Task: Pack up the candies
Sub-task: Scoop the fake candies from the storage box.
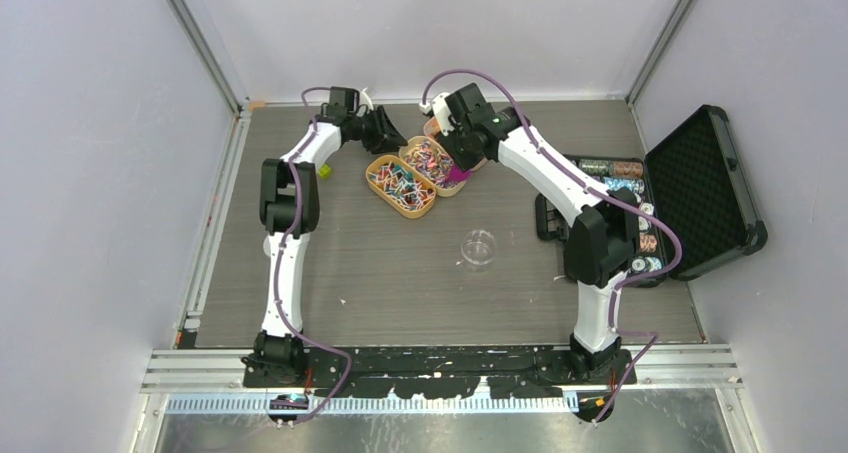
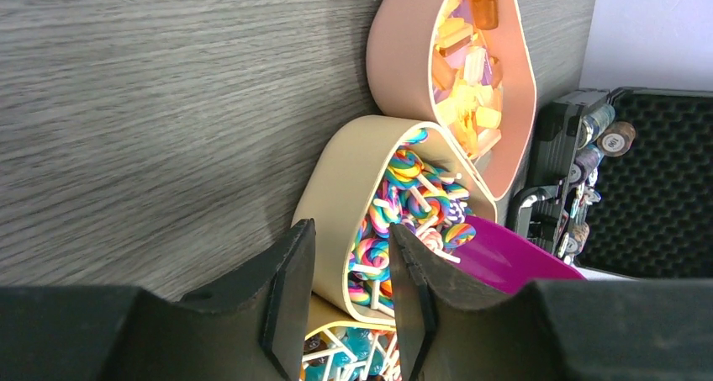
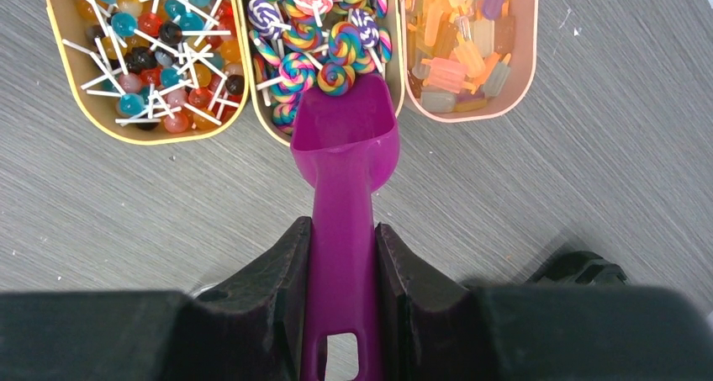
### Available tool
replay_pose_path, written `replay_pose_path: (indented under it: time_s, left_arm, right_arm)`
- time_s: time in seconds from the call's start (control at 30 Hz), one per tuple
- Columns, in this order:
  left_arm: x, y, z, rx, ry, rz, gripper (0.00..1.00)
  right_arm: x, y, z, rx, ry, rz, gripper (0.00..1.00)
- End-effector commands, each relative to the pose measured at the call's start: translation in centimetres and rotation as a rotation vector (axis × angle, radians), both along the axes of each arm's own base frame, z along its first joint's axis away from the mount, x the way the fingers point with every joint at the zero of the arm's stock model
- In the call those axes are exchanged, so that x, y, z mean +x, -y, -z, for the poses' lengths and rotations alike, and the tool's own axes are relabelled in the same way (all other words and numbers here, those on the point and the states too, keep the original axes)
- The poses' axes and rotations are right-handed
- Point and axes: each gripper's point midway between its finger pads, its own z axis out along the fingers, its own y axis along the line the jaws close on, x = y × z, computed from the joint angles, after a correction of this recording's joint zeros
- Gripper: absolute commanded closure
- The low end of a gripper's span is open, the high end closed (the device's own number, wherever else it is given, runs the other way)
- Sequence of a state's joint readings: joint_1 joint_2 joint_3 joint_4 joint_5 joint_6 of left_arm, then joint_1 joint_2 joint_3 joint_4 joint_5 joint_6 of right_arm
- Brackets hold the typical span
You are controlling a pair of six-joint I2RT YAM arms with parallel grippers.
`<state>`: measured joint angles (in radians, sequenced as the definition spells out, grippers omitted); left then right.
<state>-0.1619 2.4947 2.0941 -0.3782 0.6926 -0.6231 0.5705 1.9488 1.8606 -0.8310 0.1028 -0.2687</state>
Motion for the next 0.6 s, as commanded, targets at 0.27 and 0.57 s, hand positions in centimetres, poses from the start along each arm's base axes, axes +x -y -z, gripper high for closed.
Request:
replay_pose_path:
  time_s: [0.27,0.57]
  left_arm:
    - [0.4,0.7,-1.6,-0.026,0.071,0.037,0.69]
    - [0.1,0.7,-1.2,-0.024,0.061,0.042,0.72]
  right_arm:
    - [0.1,-0.4,-0.9,0.155,0.086,-0.042,1.00]
    - [0.2,0.1,2.0,0.175,0.087,-0.045,1.00]
